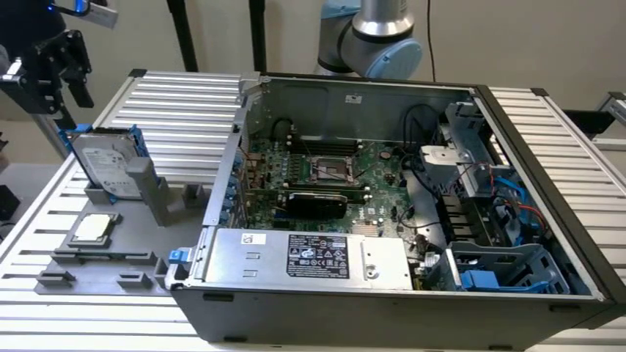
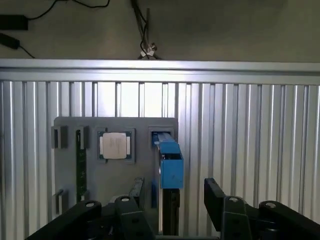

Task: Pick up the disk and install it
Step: 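Pick up the disk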

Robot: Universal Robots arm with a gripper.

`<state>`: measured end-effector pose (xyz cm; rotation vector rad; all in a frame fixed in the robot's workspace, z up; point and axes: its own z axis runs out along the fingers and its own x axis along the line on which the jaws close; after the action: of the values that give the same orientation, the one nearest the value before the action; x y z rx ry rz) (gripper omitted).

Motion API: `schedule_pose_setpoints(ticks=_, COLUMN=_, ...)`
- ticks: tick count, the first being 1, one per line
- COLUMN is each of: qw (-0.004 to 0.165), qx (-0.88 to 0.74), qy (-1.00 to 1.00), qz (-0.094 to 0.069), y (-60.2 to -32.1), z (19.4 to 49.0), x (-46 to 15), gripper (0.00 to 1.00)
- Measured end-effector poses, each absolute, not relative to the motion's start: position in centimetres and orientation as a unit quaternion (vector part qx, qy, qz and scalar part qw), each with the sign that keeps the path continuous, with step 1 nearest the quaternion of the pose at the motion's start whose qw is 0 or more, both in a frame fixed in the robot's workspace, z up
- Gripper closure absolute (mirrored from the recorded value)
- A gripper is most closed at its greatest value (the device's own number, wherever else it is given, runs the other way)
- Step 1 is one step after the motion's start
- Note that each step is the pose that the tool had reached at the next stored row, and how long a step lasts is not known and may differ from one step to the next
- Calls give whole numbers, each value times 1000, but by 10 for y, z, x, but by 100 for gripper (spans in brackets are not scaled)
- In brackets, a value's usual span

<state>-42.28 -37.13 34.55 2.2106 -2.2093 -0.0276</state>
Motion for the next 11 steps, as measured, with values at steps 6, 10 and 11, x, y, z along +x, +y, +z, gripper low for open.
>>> schedule_pose_setpoints(ticks=6, qw=12, qx=707, qy=-707, qz=-5, y=-371, z=336, x=-426, gripper=0)
schedule_pose_setpoints(ticks=10, qw=14, qx=707, qy=-707, qz=-3, y=-371, z=328, x=-426, gripper=0)
schedule_pose_setpoints(ticks=11, qw=14, qx=707, qy=-707, qz=-3, y=-371, z=326, x=-426, gripper=0)
